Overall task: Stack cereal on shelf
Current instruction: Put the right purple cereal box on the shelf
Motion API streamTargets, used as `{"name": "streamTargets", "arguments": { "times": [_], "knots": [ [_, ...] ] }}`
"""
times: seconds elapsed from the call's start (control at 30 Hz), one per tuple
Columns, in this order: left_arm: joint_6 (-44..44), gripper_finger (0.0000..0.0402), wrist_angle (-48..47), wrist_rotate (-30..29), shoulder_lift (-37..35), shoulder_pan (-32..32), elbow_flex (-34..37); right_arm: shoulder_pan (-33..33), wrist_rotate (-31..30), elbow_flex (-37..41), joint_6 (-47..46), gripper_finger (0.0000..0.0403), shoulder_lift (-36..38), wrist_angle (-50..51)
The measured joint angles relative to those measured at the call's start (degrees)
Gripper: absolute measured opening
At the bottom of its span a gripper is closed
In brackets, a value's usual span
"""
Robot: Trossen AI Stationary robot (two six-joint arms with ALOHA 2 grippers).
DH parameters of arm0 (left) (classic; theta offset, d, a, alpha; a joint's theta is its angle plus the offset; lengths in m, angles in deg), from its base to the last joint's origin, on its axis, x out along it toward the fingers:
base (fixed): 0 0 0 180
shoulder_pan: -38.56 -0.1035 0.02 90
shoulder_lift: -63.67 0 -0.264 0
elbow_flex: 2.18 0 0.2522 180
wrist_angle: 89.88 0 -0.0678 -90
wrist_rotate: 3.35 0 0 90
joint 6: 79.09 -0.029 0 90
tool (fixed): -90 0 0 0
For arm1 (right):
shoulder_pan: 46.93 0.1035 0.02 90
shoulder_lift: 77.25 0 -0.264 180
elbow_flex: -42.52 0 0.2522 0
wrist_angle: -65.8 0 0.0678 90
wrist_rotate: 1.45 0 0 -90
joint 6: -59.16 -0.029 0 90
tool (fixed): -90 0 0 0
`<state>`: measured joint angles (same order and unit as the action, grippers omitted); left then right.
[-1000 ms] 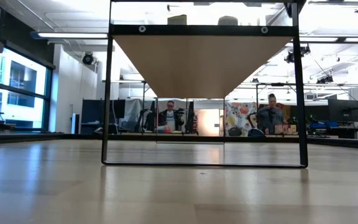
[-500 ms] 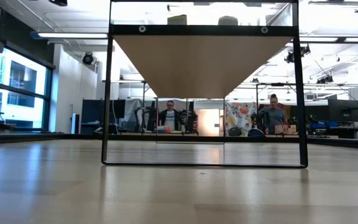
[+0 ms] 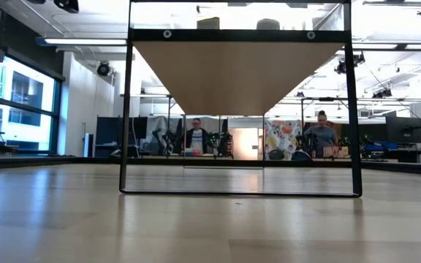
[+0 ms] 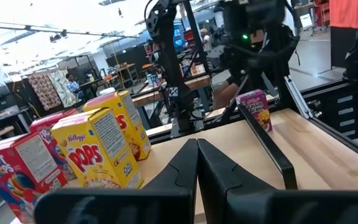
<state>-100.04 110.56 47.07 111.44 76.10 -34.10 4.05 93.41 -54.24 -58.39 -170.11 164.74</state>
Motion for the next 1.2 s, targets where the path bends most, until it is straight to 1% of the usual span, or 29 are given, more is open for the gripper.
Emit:
{"name": "streamTargets", "arguments": {
  "times": [0.13,0.27,0.47,0.57,0.63,0.73,0.83,0.97,1.2],
  "knots": [
    [1.67,0.0000,-1.04,-0.02,0.01,0.02,0.00,1.37,-0.54,0.00,-2.26,0.0301,-2.59,-1.39],
    [3.00,0.0000,-3.43,-0.04,0.05,0.02,0.00,3.09,-2.30,0.00,-5.13,0.0301,-4.22,-1.06],
    [5.29,0.0000,-3.92,-0.07,0.11,0.02,0.00,5.56,-3.18,2.60,-12.41,0.0301,-4.35,-0.13],
    [5.35,0.0000,-4.07,-0.07,0.13,0.02,0.00,6.43,-5.57,4.33,-14.24,0.0300,-4.35,-2.10],
    [5.35,0.0000,-4.05,-0.07,0.11,0.00,0.00,6.58,-5.89,5.62,-14.52,0.0300,-4.35,-4.45],
    [5.35,0.0000,-4.05,-0.07,0.11,-0.02,0.00,6.70,-3.89,8.41,-14.98,0.0301,-4.33,-6.52],
    [5.35,0.0000,-4.05,-0.07,0.11,-0.02,0.00,6.90,-3.19,11.05,-15.67,0.0301,-4.33,-9.78],
    [5.37,0.0000,-4.05,-0.07,0.11,0.00,0.00,6.83,-5.28,12.66,-14.54,0.0301,-4.31,-14.22],
    [5.35,0.0000,-4.04,-0.07,0.11,-0.02,0.00,6.85,-5.85,12.68,-13.68,0.0300,-4.31,-14.13]
  ]
}}
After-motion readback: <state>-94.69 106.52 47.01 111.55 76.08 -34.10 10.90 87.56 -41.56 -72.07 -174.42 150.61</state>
